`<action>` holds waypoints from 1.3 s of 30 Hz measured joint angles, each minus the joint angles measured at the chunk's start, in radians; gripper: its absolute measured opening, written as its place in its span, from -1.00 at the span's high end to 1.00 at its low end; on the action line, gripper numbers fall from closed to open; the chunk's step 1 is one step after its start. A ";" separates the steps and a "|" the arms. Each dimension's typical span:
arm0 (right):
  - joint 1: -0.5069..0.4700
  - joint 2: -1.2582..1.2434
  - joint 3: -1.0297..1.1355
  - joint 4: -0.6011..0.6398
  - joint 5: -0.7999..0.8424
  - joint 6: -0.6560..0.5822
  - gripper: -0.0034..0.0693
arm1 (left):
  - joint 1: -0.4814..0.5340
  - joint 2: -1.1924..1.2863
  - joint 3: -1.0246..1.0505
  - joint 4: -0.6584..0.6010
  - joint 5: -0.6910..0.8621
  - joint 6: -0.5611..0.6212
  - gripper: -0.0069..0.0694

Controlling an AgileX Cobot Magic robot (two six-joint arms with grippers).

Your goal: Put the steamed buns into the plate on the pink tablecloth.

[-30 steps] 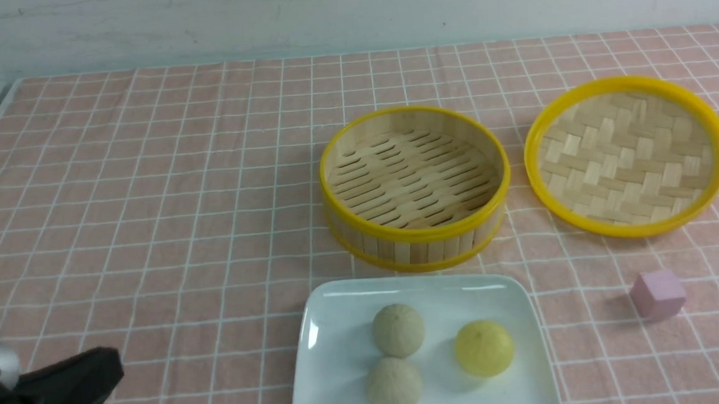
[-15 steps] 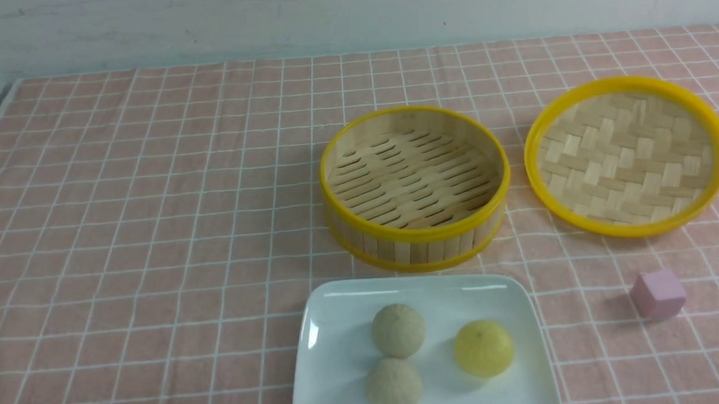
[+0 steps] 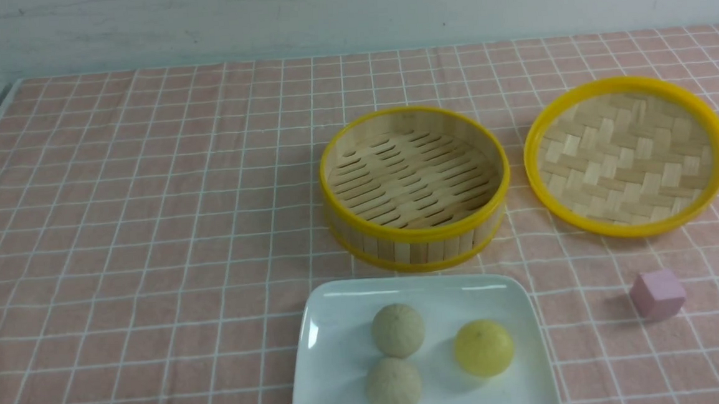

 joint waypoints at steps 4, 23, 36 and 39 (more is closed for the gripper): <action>0.000 0.000 0.000 0.000 0.000 0.000 0.56 | 0.000 0.000 0.000 0.000 0.000 0.001 0.61; 0.000 0.000 0.000 0.000 0.000 0.000 0.50 | 0.000 0.000 0.000 0.000 0.001 0.001 0.57; 0.000 0.000 0.000 0.000 0.000 0.002 0.45 | 0.000 0.000 0.000 0.020 0.003 0.003 0.52; 0.000 0.000 0.000 0.000 0.000 0.002 0.44 | 0.000 0.000 0.000 0.023 0.003 0.003 0.51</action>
